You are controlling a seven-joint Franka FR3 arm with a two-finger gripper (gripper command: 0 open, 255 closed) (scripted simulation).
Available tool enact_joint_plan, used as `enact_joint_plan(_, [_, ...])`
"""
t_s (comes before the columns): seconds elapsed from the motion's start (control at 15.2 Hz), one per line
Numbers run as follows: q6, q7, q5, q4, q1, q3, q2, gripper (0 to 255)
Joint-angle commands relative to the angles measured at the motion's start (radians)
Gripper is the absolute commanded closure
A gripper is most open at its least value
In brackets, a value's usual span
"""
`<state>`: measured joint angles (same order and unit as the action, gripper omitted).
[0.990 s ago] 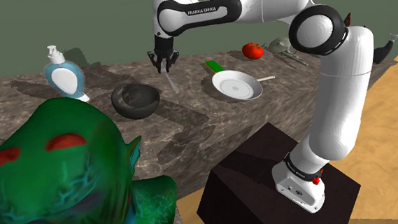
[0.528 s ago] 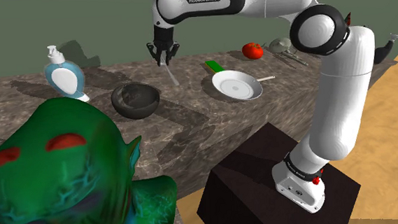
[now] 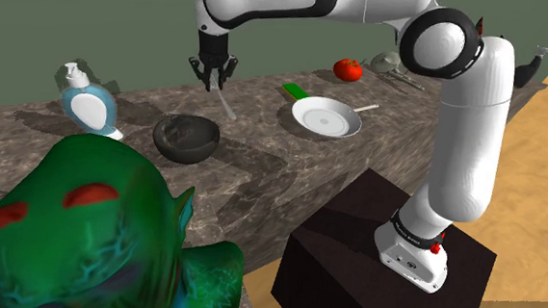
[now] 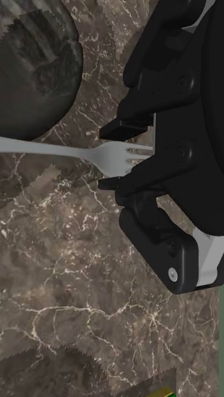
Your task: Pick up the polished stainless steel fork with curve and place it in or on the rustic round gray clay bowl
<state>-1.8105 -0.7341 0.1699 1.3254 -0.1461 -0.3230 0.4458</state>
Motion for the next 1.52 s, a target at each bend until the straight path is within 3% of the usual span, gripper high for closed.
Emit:
enact_joint_plan(0.0, [0.010,-0.043,0.009,-0.017,-0.035,-0.009,0.009,255])
enact_joint_plan(0.53, [0.073,-0.206,0.057,-0.156,-0.191,-0.038,0.099,255])
enact_joint_plan(1.45, [-0.110,-0.225,0.065,0.028,-0.171,-0.032,0.102,255])
